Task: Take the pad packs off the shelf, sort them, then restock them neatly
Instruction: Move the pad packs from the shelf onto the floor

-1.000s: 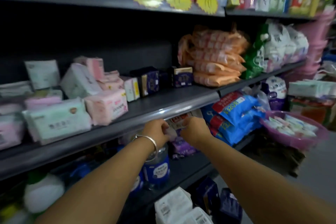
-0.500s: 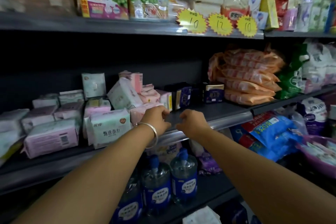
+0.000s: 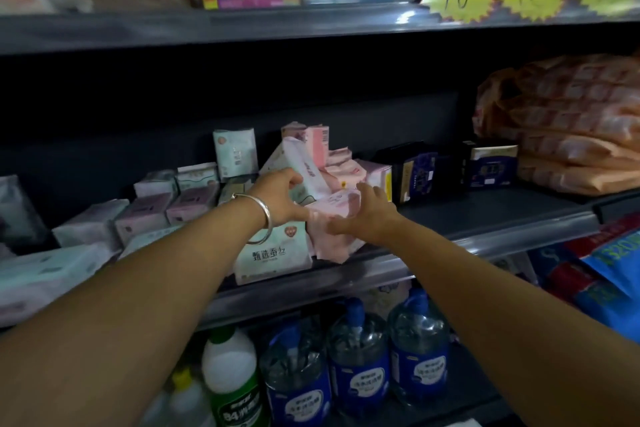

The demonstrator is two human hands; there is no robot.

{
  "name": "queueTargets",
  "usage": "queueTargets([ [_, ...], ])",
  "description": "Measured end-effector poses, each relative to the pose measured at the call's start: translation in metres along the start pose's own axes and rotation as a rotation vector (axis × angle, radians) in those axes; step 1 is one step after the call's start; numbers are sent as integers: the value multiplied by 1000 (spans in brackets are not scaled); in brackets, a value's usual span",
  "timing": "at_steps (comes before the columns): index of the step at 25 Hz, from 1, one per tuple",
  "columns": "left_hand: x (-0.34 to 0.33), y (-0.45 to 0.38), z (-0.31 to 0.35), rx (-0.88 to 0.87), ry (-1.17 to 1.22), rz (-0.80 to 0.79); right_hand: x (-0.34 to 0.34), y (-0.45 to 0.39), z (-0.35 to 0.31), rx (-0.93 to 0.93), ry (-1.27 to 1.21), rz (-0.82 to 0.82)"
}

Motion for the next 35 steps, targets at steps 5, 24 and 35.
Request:
queueTargets([
  [5, 1, -3, -17, 30, -79, -166, -15, -13, 0, -12, -7, 10],
  [24, -13, -39, 19, -89, -203, 7, 56, -7, 24, -110, 97, 338],
  [35, -80, -118, 56, 83, -680, 59, 60, -41, 88, -104, 84, 346],
])
Point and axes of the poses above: each hand's wrist, its own y-axis away from the middle knuckle, its own x-axis out of the back of the hand, z = x × y, the point moved 4 cm from there along -y, towards the middle knuckle, and after that the axes turned 5 degrees about x, right-handed, at the moved point
